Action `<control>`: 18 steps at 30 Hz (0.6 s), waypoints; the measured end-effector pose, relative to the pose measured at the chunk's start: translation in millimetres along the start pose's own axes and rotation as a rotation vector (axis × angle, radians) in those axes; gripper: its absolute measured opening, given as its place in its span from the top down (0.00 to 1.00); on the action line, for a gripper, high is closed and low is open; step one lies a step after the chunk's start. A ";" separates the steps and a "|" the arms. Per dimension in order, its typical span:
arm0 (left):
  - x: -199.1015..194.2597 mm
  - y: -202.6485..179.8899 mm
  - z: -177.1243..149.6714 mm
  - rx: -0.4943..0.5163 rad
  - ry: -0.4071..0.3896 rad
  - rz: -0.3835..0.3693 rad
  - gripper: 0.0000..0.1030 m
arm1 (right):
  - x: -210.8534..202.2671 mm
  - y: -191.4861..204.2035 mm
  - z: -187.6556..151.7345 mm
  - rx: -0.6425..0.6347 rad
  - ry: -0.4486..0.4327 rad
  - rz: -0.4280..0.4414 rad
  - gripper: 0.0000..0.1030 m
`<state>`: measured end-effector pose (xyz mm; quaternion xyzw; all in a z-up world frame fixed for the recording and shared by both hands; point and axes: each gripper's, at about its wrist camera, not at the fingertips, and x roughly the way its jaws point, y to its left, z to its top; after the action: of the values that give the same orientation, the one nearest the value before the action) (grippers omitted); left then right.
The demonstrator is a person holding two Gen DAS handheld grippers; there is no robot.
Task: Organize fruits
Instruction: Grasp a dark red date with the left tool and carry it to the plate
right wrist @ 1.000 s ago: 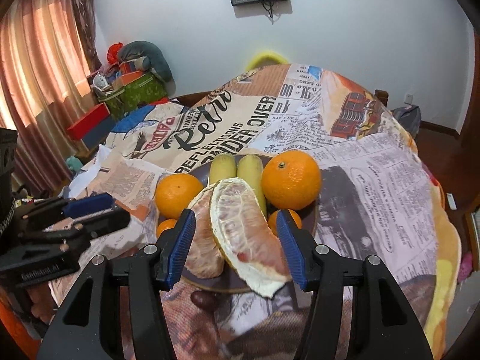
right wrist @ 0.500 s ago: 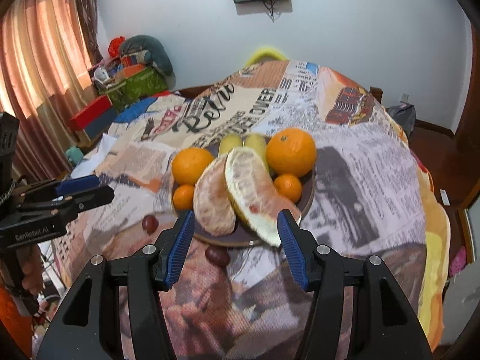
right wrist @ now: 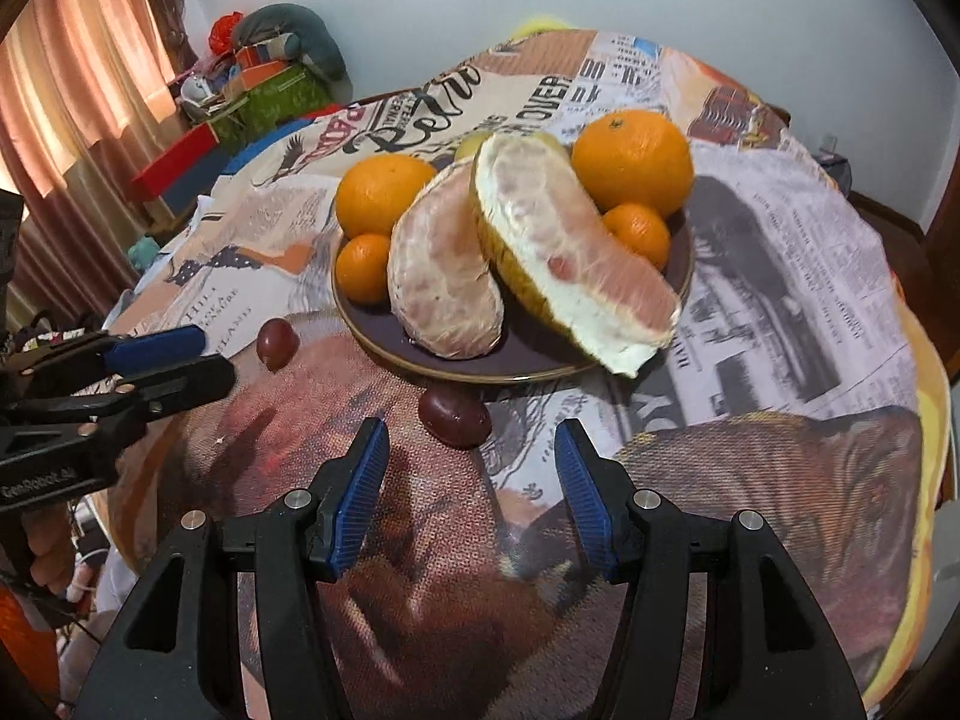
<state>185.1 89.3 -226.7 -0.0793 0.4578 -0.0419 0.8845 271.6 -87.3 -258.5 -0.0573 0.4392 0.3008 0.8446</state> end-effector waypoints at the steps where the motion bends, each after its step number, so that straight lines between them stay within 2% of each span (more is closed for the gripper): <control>1: 4.2 0.3 0.6 0.000 0.009 -0.002 0.67 | 0.5 1.0 0.1 -0.008 -0.002 -0.003 0.48; 7: 17.6 1.8 4.1 0.000 0.021 0.003 0.69 | 2.9 7.6 -0.1 -0.055 -0.011 -0.022 0.49; 11: 22.1 4.0 6.4 -0.001 0.016 0.001 0.70 | 4.5 7.0 -0.5 -0.064 -0.024 -0.038 0.61; 15: 25.2 5.7 9.6 -0.004 0.015 -0.002 0.71 | 5.7 4.2 1.0 -0.057 -0.030 -0.029 0.67; 17: 26.2 4.7 10.2 0.005 0.013 0.016 0.79 | 5.1 4.0 1.4 -0.055 -0.033 -0.015 0.74; 18: 26.2 4.6 10.3 0.006 0.013 0.020 0.79 | 5.2 4.1 1.5 -0.054 -0.031 -0.004 0.77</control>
<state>208.6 91.0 -242.8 -0.0717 0.4641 -0.0351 0.8822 272.6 -81.0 -260.9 -0.0765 0.4178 0.3116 0.8500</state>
